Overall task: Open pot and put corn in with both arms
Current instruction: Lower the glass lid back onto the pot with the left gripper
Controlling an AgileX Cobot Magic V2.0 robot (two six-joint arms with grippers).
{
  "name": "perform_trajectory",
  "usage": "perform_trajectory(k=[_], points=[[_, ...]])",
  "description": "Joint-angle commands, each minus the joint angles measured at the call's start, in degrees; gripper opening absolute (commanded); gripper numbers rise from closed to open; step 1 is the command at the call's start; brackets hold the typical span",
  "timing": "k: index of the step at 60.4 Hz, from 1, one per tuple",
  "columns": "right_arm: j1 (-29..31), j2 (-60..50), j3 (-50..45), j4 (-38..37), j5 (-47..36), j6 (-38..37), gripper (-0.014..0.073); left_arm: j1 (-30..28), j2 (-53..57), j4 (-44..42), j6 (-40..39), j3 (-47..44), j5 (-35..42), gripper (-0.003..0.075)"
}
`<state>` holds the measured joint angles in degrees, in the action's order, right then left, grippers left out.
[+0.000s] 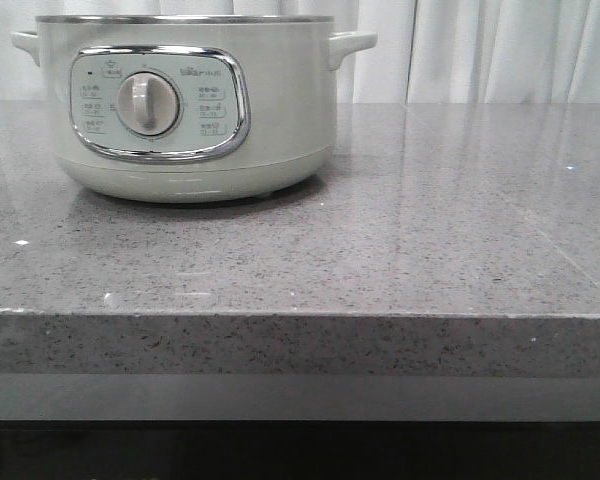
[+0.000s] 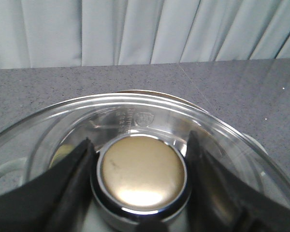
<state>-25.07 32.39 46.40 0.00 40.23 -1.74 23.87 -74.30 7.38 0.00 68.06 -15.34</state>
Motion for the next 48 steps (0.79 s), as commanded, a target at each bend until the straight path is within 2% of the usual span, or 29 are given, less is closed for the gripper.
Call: perform_trajectory(k=[1, 25, 48], points=[[0.3, 0.0, 1.4, 0.0, -4.1, -0.1, 0.0537, 1.7, -1.1, -1.2, 0.9, 4.9, 9.6, 0.0239], [0.3, 0.0, 1.4, 0.0, -4.1, -0.1, 0.0537, 2.8, -11.2, -1.7, 1.1, 10.5, 14.9, 0.0239], [0.3, 0.0, 1.4, 0.0, -4.1, -0.1, 0.0537, 2.9, -13.5, -2.2, 1.1, 10.9, 17.1, 0.0239]])
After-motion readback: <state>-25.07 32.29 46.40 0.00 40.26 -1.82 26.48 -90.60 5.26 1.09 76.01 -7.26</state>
